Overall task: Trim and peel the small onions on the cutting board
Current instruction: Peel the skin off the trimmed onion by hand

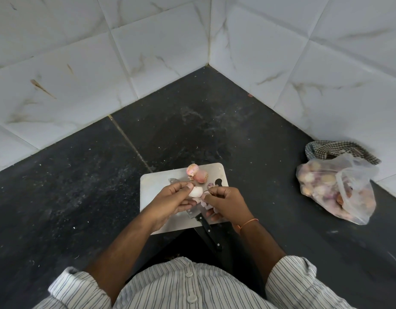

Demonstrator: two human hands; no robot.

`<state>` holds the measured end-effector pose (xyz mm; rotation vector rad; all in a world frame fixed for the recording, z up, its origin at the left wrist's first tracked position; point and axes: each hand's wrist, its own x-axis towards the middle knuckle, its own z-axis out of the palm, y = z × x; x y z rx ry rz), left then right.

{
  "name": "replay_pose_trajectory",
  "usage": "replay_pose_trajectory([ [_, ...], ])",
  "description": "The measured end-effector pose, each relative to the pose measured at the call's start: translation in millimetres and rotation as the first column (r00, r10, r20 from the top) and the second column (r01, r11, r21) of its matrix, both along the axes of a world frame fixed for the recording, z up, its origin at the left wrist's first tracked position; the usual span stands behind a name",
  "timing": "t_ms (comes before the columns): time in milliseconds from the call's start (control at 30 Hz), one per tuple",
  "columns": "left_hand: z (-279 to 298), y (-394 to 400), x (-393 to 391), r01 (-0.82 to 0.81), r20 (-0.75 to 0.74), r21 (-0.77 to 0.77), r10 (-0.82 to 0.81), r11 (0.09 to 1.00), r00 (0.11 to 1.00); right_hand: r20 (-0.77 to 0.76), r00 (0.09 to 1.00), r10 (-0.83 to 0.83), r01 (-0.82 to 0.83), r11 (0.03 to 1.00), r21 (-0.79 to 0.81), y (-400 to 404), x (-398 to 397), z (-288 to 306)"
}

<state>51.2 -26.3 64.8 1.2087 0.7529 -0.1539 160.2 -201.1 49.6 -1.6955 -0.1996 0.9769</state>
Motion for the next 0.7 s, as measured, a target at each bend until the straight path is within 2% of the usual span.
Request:
replay_pose_trajectory([
  [133,-3,-6,-3,0.035,0.016,0.059,-0.036,0.998,0.999,0.015,1.000,0.011,-0.011,1.000,0.011,2,-1,0],
  [233,-4,-8,-4,-0.018,0.002,0.066,0.018,0.998,1.000,0.019,0.999,0.040,-0.040,0.999,-0.001,2,4,0],
  [300,-6,-7,-5,-0.072,-0.015,0.033,0.073,0.997,0.997,0.067,0.994,0.089,-0.084,0.993,-0.082,0,12,-4],
  [433,-7,-2,-7,-0.168,-0.077,-0.091,0.162,0.982,0.984,0.305,0.909,0.286,-0.155,0.908,-0.389,4,29,-17],
  [533,-7,-3,-8,-0.195,-0.126,-0.111,0.181,0.974,0.975,0.390,0.825,0.410,-0.195,0.853,-0.484,14,33,-19],
  [600,-9,-1,-10,-0.194,-0.149,-0.070,0.182,0.979,0.972,0.437,0.770,0.465,-0.208,0.830,-0.517,19,33,-22],
  [700,-11,4,-13,-0.167,-0.192,0.018,0.167,0.986,0.967,0.477,0.741,0.473,-0.169,0.818,-0.549,17,33,-17],
])
